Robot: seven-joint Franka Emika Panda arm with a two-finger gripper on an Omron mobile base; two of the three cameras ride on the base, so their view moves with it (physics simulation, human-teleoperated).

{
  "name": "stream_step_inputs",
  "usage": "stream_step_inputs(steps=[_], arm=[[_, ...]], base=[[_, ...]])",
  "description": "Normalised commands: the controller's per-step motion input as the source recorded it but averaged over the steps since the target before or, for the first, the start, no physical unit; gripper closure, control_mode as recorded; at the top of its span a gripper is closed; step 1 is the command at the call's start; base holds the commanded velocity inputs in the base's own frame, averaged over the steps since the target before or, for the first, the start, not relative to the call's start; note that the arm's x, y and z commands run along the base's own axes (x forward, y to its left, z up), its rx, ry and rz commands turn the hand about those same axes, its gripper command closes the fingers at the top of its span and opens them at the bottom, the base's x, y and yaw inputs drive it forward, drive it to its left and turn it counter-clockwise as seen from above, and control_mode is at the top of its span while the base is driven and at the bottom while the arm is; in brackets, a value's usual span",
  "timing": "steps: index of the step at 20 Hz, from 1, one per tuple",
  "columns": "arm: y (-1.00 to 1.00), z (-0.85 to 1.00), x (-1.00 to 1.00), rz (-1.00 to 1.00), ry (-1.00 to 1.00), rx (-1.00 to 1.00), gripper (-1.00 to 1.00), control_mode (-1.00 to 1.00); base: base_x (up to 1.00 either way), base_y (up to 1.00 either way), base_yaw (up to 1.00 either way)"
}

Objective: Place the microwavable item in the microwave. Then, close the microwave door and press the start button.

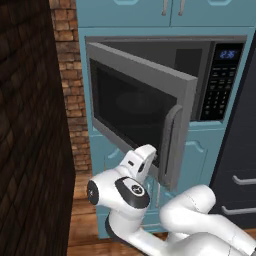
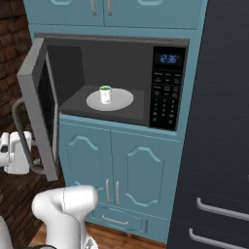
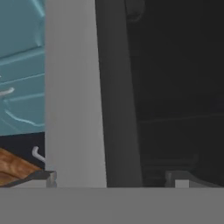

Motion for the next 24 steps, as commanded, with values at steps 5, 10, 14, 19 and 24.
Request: stream_step_inputs(steps=[5, 10, 14, 19, 24], arm=[[-0.95, 0.16, 0.66, -0.01, 0.0, 0.1, -1.0, -1.0], [-0.57, 0.07, 0.89, 0.07, 0.0, 0.1, -1.0, -1.0], [-0.41, 0.0, 1.0, 0.19, 0.0, 0.06, -1.0, -1.0], [-0.08, 0.13, 1.0, 0.23, 0.01, 0.01, -1.0, -1.0], [0.0, 0.32, 0.98, 0.17, 0.14, 0.0, -1.0, -1.0]], base=[[0.0, 0.0, 0.0], [0.0, 0.0, 0.0], [0.0, 0.0, 0.0], [0.0, 0.0, 0.0], [0.0, 0.0, 0.0]])
